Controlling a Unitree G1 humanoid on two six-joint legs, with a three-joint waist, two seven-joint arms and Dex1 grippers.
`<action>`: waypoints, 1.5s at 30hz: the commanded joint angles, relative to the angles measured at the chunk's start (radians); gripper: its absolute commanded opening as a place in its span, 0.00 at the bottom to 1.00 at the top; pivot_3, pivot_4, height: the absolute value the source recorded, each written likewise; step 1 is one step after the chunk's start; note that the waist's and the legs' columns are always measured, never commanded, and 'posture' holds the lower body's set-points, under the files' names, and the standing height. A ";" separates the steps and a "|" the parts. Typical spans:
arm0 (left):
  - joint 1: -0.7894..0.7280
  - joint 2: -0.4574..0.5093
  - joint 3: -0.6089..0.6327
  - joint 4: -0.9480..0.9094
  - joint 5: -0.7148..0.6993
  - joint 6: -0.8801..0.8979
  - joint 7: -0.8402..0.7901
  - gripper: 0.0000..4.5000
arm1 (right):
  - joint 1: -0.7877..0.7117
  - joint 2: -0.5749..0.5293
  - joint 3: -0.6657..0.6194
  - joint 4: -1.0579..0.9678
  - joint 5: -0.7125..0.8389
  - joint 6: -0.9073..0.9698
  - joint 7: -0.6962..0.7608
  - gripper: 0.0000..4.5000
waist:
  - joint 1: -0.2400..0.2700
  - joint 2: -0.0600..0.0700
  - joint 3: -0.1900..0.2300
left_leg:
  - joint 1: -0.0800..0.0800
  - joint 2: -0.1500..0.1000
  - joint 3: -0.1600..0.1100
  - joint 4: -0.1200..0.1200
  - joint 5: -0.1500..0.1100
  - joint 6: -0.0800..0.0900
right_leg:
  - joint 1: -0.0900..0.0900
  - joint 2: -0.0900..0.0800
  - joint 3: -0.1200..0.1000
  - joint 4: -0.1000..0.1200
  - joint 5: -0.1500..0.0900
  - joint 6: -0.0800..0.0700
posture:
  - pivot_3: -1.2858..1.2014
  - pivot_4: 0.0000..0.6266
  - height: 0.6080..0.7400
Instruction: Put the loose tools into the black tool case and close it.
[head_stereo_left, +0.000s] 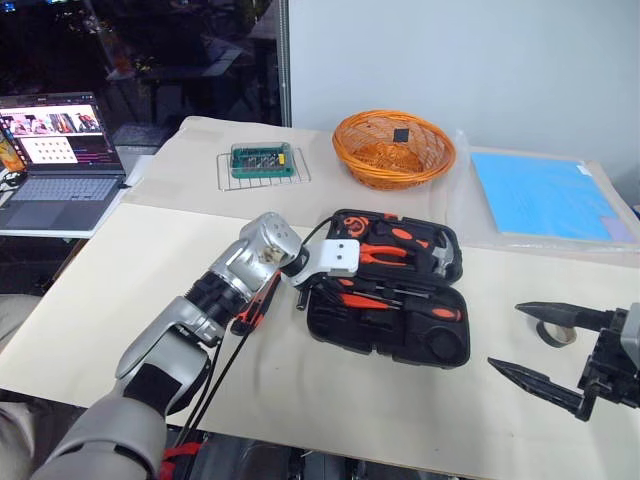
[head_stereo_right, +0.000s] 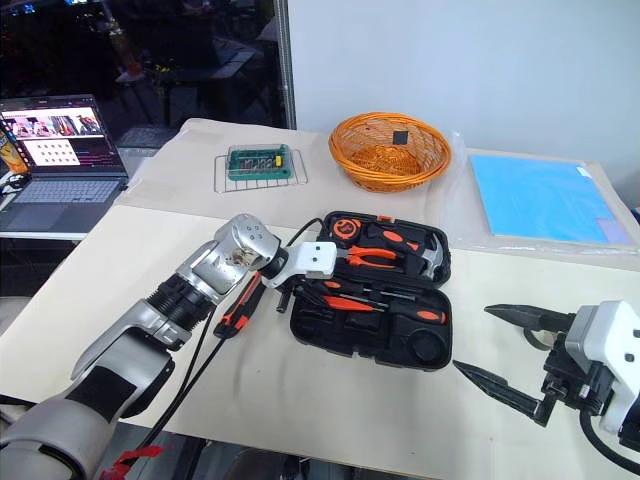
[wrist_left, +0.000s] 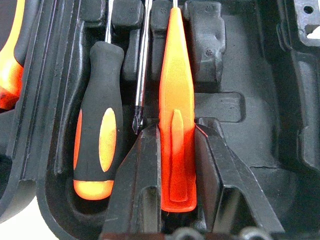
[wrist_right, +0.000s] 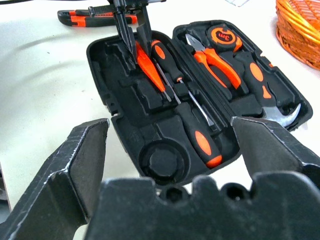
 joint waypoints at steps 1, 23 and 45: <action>0.004 0.015 0.033 -0.090 -0.047 0.046 -0.056 0.56 | 0.005 0.008 -0.028 -0.022 0.013 -0.029 -0.005 1.00 | -0.002 0.000 0.000 | 0.000 0.000 0.000 0.000 0.000 0.000 | 0.000 0.000 0.000 0.000 0.000 0.000 | 0.52 0.24 1.00; 0.311 -0.124 0.225 -0.195 -0.167 0.212 0.381 0.01 | -0.004 0.010 0.017 -0.013 0.003 -0.045 -0.030 1.00 | -0.002 0.000 0.000 | 0.001 0.000 0.000 0.003 0.004 -0.006 | 0.002 0.000 0.001 0.002 0.002 -0.002 | 0.52 0.24 1.00; 0.567 0.072 0.735 -0.729 -0.442 0.538 0.666 0.54 | -0.087 -0.018 0.080 -0.042 0.152 -0.042 -0.035 1.00 | -0.025 0.004 -0.020 | 0.005 0.000 0.000 -0.002 0.006 -0.008 | 0.002 -0.002 0.001 0.002 0.001 -0.003 | 0.52 0.24 1.00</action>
